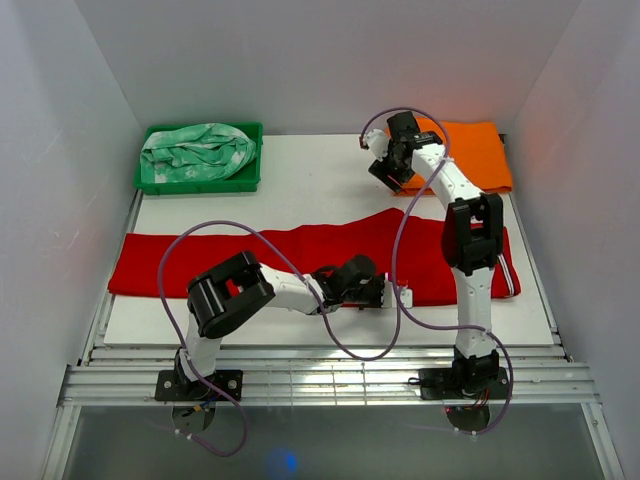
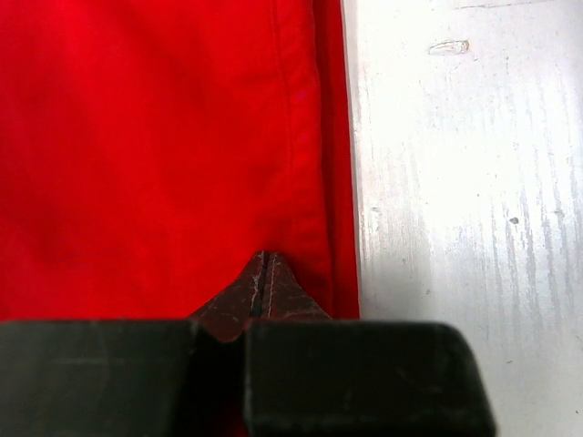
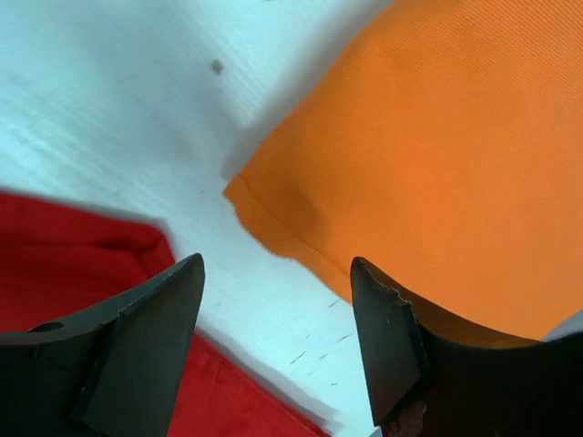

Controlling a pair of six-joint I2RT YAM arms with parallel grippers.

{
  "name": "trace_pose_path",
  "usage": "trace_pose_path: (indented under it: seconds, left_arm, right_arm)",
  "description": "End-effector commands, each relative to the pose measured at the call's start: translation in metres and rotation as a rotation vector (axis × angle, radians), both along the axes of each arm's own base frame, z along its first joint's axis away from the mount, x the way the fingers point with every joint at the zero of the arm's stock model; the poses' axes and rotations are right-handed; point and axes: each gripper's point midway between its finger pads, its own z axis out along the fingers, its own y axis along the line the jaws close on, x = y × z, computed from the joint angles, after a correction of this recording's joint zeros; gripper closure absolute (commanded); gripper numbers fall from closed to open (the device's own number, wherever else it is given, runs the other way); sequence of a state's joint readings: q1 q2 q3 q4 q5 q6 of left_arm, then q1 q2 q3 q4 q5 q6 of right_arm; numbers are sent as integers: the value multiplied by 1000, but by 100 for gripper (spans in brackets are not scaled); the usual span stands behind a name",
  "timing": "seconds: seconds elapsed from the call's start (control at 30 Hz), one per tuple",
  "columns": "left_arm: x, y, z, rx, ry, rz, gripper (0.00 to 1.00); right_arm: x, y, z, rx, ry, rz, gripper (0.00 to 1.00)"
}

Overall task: Fold and stack the trousers
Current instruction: Fold the trousers

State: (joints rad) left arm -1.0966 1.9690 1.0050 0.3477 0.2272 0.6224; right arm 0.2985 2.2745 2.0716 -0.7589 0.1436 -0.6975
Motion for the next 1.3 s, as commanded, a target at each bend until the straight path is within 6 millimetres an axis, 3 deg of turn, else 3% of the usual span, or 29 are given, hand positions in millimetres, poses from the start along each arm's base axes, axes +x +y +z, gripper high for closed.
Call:
trace_pose_path:
  seconds: [0.0,0.07,0.1,0.17,0.3,0.33,0.43,0.47,0.53,0.57,0.6,0.63,0.67,0.7,0.77,0.8,0.83,0.87,0.97,1.0,1.07,1.17,1.27]
  left_arm:
    - [-49,39,-62,237,202,-36,98]
    - [-49,37,-59,233,215,-25,98]
    - [-49,36,-56,230,220,-18,98]
    - [-46,33,-46,211,227,13,93]
    - [-42,24,-2,120,243,62,64]
    - [-40,17,26,66,235,68,61]
    - [-40,20,64,25,320,117,57]
    - [-35,25,97,-29,354,125,56]
    - [-28,35,126,-97,452,187,48]
    - [-23,45,135,-109,502,221,47]
    - [0,65,156,-162,548,280,46]
    - [14,79,160,-180,621,364,46]
    - [19,99,155,-149,700,440,46]
    - [49,132,159,-172,734,546,46]
    - [59,176,150,-149,811,649,46]
    - [78,222,146,-186,822,765,46]
    - [80,246,143,-201,832,803,45]
    - [93,290,139,-236,831,897,44]
    - [86,349,124,-208,801,1044,36]
    - [90,384,121,-223,796,1146,36]
    - [85,416,113,-212,790,1253,35]
    - [82,490,104,-258,796,1465,35]
    - [75,536,94,-282,859,1580,35]
  right_arm:
    - [-30,0,58,139,-8,10,29]
    - [-54,-16,71,235,46,-3,30]
    - [-66,-42,57,255,100,-64,30]
    - [-90,-59,60,336,153,-90,32]
    - [-125,-121,54,487,220,-218,36]
    - [-133,-115,57,571,242,-194,37]
    - [-160,-119,55,677,328,-212,40]
    - [-173,-117,43,689,374,-213,40]
    - [-182,-115,29,694,395,-222,41]
    - [-195,-113,10,693,446,-241,41]
    - [-193,-117,0,673,431,-253,40]
    - [-196,-128,-15,608,437,-280,40]
    - [-199,-136,-28,573,441,-301,41]
    - [-208,-149,-43,555,458,-355,41]
    - [-213,-171,-62,497,471,-408,41]
    - [-220,-186,-71,477,478,-458,41]
    - [-220,-201,-78,429,463,-486,41]
    - [-223,-211,-83,410,457,-506,41]
    - [-235,-239,-93,363,463,-565,41]
    - [-239,-247,-93,365,463,-590,41]
    - [-241,-253,-91,355,457,-592,41]
    - [-239,-263,-85,319,432,-593,41]
    - [-236,-273,-82,285,418,-603,42]
